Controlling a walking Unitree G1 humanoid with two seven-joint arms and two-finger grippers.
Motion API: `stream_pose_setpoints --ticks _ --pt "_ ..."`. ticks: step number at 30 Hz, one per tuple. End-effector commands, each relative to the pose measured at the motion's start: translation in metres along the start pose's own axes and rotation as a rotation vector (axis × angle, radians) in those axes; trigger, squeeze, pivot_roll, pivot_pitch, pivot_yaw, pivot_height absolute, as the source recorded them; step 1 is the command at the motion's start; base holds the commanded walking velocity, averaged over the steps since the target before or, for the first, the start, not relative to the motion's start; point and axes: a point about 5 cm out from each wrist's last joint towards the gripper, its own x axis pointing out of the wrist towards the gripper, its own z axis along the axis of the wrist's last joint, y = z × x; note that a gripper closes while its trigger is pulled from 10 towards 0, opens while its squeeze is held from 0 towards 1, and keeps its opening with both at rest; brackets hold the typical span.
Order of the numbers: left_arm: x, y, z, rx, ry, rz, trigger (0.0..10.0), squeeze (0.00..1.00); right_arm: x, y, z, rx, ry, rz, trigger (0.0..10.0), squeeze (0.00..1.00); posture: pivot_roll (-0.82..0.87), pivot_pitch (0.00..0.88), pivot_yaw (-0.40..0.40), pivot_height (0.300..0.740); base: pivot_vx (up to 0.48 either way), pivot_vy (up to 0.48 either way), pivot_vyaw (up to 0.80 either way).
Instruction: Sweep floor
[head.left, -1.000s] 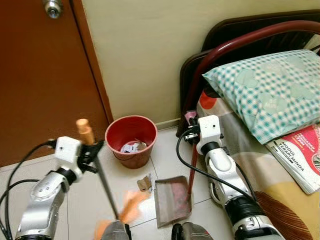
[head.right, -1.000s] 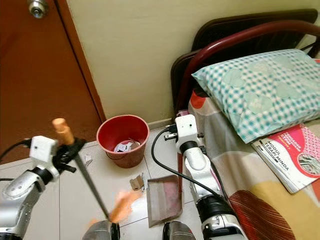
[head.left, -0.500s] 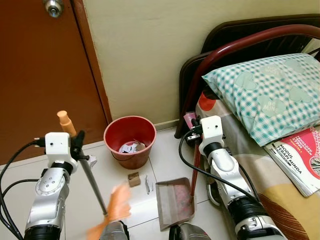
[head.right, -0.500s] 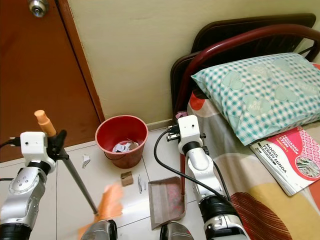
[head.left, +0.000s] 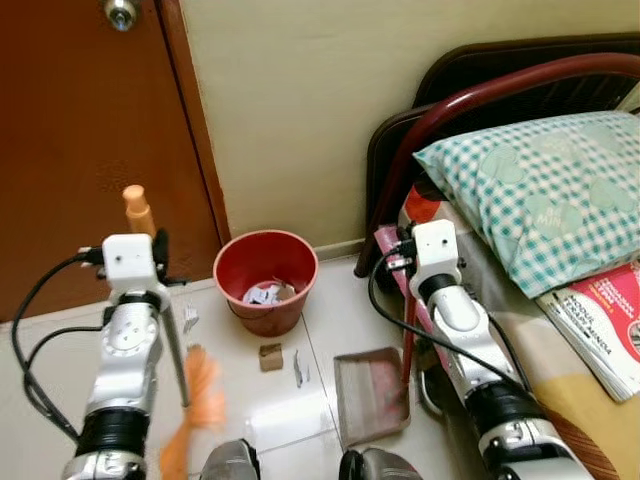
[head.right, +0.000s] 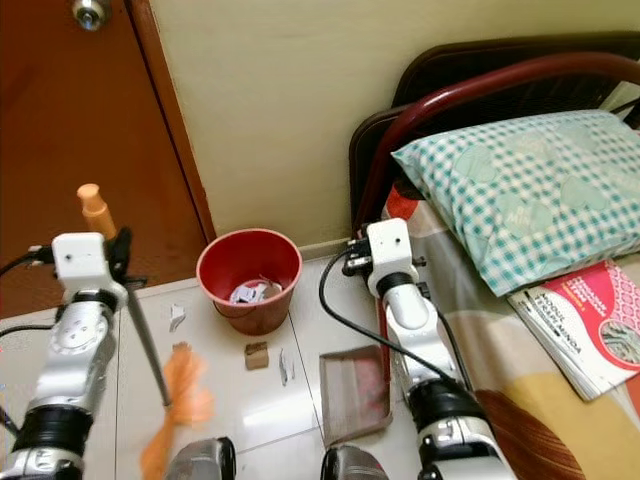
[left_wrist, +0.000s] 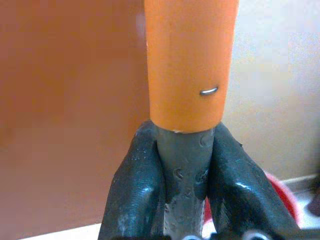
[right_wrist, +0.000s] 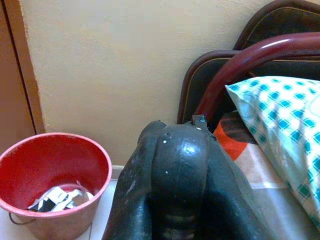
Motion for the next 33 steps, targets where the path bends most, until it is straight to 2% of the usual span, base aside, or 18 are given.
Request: stream_pose_setpoints --ticks 1,3,8,12,17,18,20,22,24,30,33 --pt "0.004 -0.012 0.007 -0.046 -0.04 -0.021 10.0 0.0 0.003 -0.001 0.006 0.002 -0.025 -0.011 10.0 0.0 0.04 0.083 -0.054 0.74 0.0 0.0 0.0" --pt "0.006 -0.03 0.01 -0.089 -0.039 -0.087 10.0 0.0 0.005 0.002 0.009 0.007 -0.042 -0.014 10.0 0.0 0.03 0.08 -0.052 0.74 0.0 0.0 0.0" --pt "0.002 -0.05 0.006 -0.113 -0.019 -0.189 10.0 0.0 0.007 0.003 0.012 0.004 -0.053 -0.033 10.0 0.0 0.03 0.08 -0.048 0.74 0.0 0.0 0.0" --pt "-0.004 -0.055 0.002 -0.119 0.004 -0.261 10.0 0.0 0.009 0.005 0.013 0.002 -0.057 -0.037 10.0 0.0 0.03 0.08 -0.048 0.74 0.0 0.0 0.0" --pt "-0.021 -0.07 0.002 -0.201 0.019 -0.48 10.0 0.0 0.012 0.016 0.015 -0.003 -0.063 -0.022 10.0 0.0 0.03 0.08 -0.048 0.74 0.0 0.0 0.0" --pt "-0.021 -0.07 0.002 -0.201 0.019 -0.48 10.0 0.0 0.012 0.016 0.015 -0.003 -0.063 -0.022 10.0 0.0 0.03 0.08 -0.048 0.74 0.0 0.0 0.0" --pt "-0.032 -0.078 0.002 -0.223 0.039 -0.6 10.0 0.0 0.014 0.021 0.017 -0.003 -0.07 -0.01 10.0 0.0 0.04 0.087 -0.051 0.74 0.0 0.0 0.0" --pt "-0.035 -0.081 0.002 -0.228 0.042 -0.631 10.0 0.0 0.014 0.022 0.017 -0.003 -0.072 -0.007 10.0 0.0 0.04 0.087 -0.051 0.74 0.0 0.0 0.0" --pt "-0.043 -0.089 0.007 -0.266 0.041 -0.717 10.0 0.0 0.015 0.024 0.017 -0.006 -0.072 -0.004 10.0 0.0 0.05 0.089 -0.049 0.74 0.0 0.0 0.0" --pt "-0.052 -0.101 0.017 -0.314 0.04 -0.833 10.0 0.0 0.014 0.026 0.015 -0.006 -0.07 0.001 10.0 0.0 0.04 0.09 -0.047 0.74 0.0 0.0 0.0" --pt "-0.052 -0.103 0.022 -0.343 0.037 -0.837 10.0 0.0 0.013 0.027 0.013 -0.004 -0.064 0.006 10.0 0.0 0.04 0.09 -0.045 0.74 0.0 0.0 0.0"
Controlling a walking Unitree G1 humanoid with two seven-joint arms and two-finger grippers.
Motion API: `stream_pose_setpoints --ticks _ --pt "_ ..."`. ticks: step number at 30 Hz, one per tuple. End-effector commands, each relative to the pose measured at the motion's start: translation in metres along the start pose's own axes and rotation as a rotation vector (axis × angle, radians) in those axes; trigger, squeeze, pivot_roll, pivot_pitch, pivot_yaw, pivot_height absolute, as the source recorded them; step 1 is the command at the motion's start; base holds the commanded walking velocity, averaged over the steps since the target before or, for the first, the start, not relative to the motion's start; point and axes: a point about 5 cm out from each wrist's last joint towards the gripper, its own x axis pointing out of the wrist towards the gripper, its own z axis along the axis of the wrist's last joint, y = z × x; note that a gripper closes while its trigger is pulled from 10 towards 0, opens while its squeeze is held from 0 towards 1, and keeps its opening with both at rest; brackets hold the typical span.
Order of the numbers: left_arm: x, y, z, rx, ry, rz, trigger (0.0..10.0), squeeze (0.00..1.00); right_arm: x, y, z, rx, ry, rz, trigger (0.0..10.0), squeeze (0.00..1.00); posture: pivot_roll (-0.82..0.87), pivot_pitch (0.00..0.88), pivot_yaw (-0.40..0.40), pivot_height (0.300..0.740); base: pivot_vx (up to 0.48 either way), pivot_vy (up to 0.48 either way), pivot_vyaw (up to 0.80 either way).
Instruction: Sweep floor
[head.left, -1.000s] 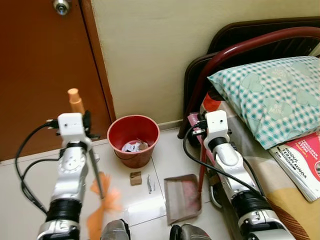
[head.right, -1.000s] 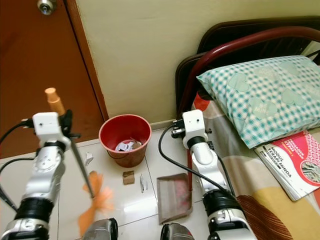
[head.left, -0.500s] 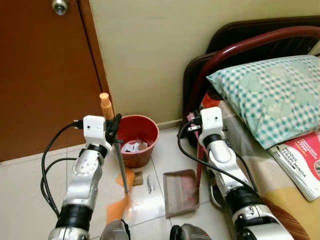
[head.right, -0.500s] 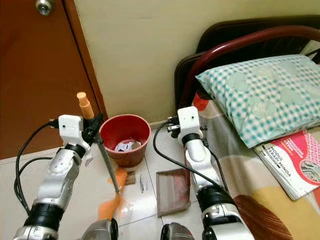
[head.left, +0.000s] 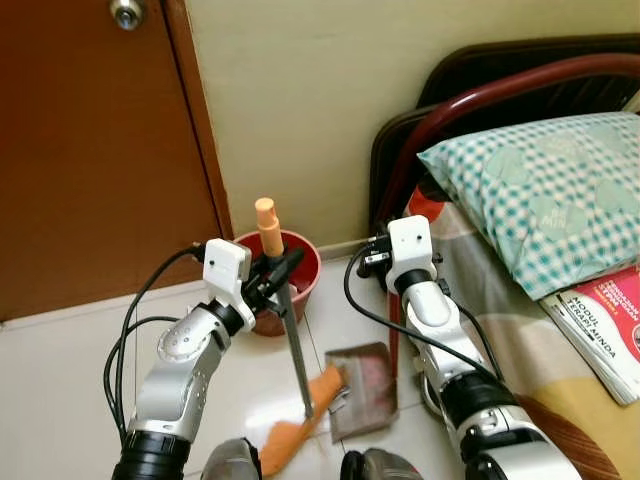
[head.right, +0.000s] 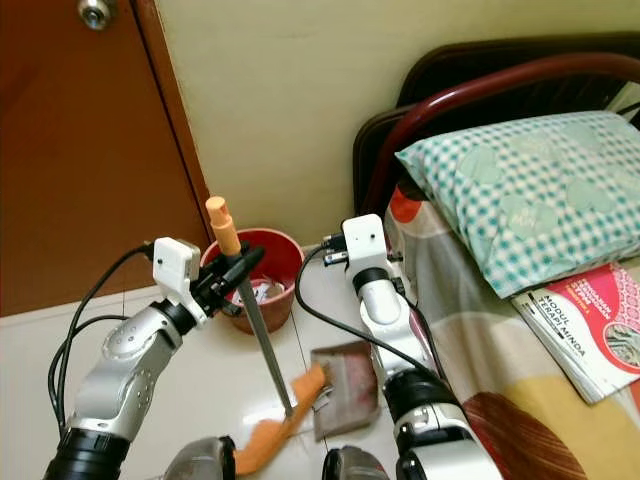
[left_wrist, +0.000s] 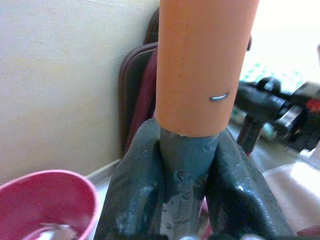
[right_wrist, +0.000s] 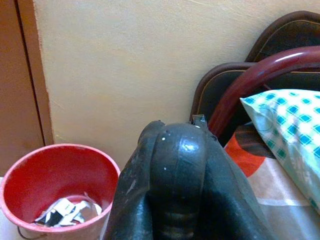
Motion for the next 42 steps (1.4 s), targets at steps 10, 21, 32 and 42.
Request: stream_pose_setpoints --ticks 10,21,32,42 --pt "-0.012 0.048 0.021 0.019 -0.083 0.321 10.0 0.0 -0.001 0.004 -0.002 0.011 0.002 0.028 10.0 0.0 0.05 0.093 -0.042 0.74 0.0 0.0 0.0" --pt "-0.06 0.085 0.014 0.24 0.015 0.576 10.0 0.0 -0.011 -0.008 -0.001 0.039 -0.044 0.014 10.0 0.0 0.06 0.106 -0.019 0.74 0.0 0.0 0.0" --pt "-0.069 0.064 -0.011 0.239 0.08 0.562 10.0 0.0 -0.037 -0.029 -0.001 -0.012 -0.088 0.004 10.0 0.0 0.04 0.105 -0.032 0.74 0.0 0.0 0.31" --pt "-0.066 0.062 -0.016 0.208 0.088 0.573 10.0 0.0 -0.04 -0.023 -0.001 0.083 -0.062 -0.03 10.0 0.0 0.04 0.075 -0.039 0.74 0.0 0.11 0.53"
